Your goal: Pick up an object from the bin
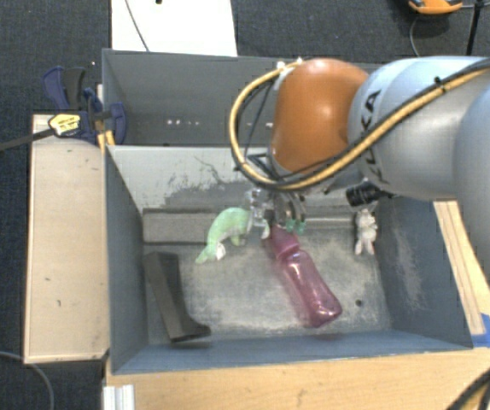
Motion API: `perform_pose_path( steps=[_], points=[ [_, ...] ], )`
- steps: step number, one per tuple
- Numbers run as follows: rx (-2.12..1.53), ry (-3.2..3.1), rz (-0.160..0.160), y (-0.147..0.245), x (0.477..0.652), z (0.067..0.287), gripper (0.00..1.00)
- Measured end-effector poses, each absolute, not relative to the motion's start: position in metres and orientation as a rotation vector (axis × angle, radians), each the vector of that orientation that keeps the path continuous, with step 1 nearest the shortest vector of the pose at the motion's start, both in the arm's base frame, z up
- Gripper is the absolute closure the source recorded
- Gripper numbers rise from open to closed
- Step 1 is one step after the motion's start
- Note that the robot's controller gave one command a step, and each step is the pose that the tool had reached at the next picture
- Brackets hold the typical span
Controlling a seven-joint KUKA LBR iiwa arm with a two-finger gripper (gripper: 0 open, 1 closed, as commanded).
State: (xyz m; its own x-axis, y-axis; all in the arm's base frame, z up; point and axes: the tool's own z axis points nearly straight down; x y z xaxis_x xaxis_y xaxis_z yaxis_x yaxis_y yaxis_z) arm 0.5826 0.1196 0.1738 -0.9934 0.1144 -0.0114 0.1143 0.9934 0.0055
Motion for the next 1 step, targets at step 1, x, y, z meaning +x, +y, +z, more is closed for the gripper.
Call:
perform_pose_path(
  steps=[1],
  points=[
    [0.175, 3.132, 0.005, 0.1203, 0.5824, 0.2137, 1.00]
  ],
)
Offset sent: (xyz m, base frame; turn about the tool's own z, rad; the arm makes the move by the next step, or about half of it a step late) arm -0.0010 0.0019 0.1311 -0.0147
